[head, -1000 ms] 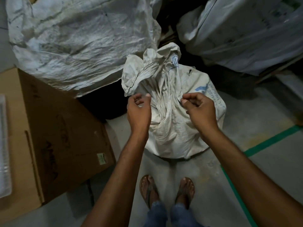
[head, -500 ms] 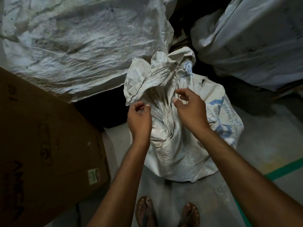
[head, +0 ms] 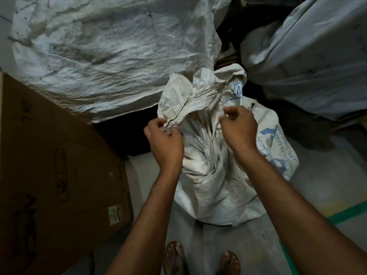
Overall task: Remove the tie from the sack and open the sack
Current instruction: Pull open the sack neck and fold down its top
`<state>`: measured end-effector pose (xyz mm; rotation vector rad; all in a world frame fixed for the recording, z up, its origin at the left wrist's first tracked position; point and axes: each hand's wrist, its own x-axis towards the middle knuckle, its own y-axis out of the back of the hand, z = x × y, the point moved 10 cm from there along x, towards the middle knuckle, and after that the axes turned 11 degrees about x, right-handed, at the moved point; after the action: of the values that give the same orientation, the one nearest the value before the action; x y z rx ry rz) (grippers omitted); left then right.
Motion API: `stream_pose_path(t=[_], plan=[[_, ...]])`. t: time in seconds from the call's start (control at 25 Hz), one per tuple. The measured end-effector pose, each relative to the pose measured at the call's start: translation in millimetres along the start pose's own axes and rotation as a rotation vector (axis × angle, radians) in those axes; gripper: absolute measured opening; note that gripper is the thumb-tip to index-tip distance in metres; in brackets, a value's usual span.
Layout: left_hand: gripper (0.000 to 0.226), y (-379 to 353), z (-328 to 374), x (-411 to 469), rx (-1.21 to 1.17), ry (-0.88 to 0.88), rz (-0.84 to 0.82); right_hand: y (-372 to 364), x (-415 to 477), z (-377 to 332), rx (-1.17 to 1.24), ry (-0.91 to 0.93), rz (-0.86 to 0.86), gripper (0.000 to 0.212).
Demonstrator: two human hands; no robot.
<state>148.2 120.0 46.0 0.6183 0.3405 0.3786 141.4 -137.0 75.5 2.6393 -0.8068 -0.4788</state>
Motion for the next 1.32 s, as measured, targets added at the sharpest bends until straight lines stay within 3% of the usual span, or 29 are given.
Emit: stream_pose_path(t=[0.08, 0.16, 0.24, 0.36, 0.44, 0.68, 0.84, 0.96, 1.04, 1.12, 1.2, 1.24, 1.32], plan=[[0.015, -23, -35, -16, -0.144, 0.201, -0.059, 10, 1, 26, -0.071, -0.063, 0.020, 0.028], [0.012, -63, -45, -38, -0.125, 0.196, -0.241, 3, -6, 49, -0.119, -0.077, -0.040, 0.029], [0.027, -88, -43, -53, -0.119, 0.174, -0.325, -2, -13, 66, -0.133, -0.069, -0.051, 0.031], [0.048, -110, -47, -52, -0.252, 0.300, -0.374, 7, -8, 79, -0.080, -0.069, 0.034, 0.044], [0.046, -130, -49, -46, -0.305, 0.321, -0.447, 0, 1, 91, -0.007, -0.132, -0.022, 0.054], [0.023, -116, -4, -66, -0.354, 0.095, -0.464, 14, -12, 92, 0.375, -0.284, -0.182, 0.034], [0.021, -105, 45, -94, -0.323, -0.086, -0.555, 57, -46, 66, 0.515, -0.282, -0.219, 0.047], [0.019, -106, 93, -117, -0.123, -0.523, -0.496, 90, -58, 76, 0.685, -0.323, -0.109, 0.031], [0.034, -123, 110, -146, 0.032, -0.762, -0.554, 106, -58, 94, 0.819, -0.350, -0.015, 0.035], [0.052, -141, 105, -168, 0.004, -0.716, -0.765, 120, -59, 113, 0.928, -0.403, 0.115, 0.042], [0.055, -156, 87, -184, -0.105, -0.574, -0.933, 126, -61, 134, 0.998, -0.498, 0.213, 0.029], [0.051, -157, 81, -188, -0.140, -0.521, -0.934, 126, -65, 144, 1.026, -0.571, 0.244, 0.016], [0.045, -153, 70, -181, -0.145, -0.445, -0.790, 123, -77, 162, 1.101, -0.718, 0.299, 0.017]])
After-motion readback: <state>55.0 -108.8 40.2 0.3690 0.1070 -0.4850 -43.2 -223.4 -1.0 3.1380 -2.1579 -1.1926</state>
